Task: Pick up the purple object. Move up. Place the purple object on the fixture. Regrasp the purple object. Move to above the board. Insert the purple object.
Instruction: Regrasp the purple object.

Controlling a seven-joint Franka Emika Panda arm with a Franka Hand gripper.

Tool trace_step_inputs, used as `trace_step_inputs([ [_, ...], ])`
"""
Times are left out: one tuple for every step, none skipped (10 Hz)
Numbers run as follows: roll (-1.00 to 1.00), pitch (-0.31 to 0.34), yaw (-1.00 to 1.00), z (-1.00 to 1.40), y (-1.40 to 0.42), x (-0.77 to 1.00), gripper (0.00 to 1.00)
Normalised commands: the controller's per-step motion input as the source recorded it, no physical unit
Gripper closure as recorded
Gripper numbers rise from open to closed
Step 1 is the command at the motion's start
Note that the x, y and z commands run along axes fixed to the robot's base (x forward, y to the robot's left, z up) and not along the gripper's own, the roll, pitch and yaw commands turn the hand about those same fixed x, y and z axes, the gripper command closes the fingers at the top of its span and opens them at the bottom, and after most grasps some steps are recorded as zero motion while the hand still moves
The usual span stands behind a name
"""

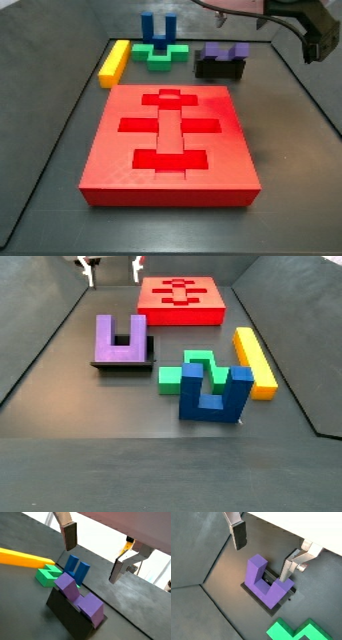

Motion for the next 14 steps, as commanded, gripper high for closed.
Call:
trace_step_inputs([
  [-0.02,0.191,0.17,-0.09,0.02,0.96,0.0],
  [-0.03,0.18,0.13,-0.04,0.02,1.0,0.0],
  [-0.05,0.189,0.11,-0.01,0.04,1.0,0.0],
  [-0.03,0.189,0.11,0.0,0.05,1.0,0.0],
  [0.0,-0.086,-0.04,0.0,0.0,-0.01,0.0],
  [0.1,-0.057,0.01,0.0,-0.15,0.0,0.0],
  [0.0,0.046,0.0,-0.15,0.0,0.42,0.0],
  [-0.06,0.046,-0.01,-0.19,0.05,0.77,0.0],
  [-0.05,0.037,0.0,-0.2,0.14,0.79,0.0],
  [-0.1,0.0,0.0,-0.2,0.17,0.78,0.0],
  [-0.1,0.0,0.0,-0.21,0.17,0.74,0.0],
  [0.0,0.0,0.0,-0.26,0.15,0.73,0.0],
  [0.03,0.0,0.01,-0.35,0.08,0.7,0.0],
  [0.13,0.0,0.06,-0.43,0.05,0.55,0.0],
])
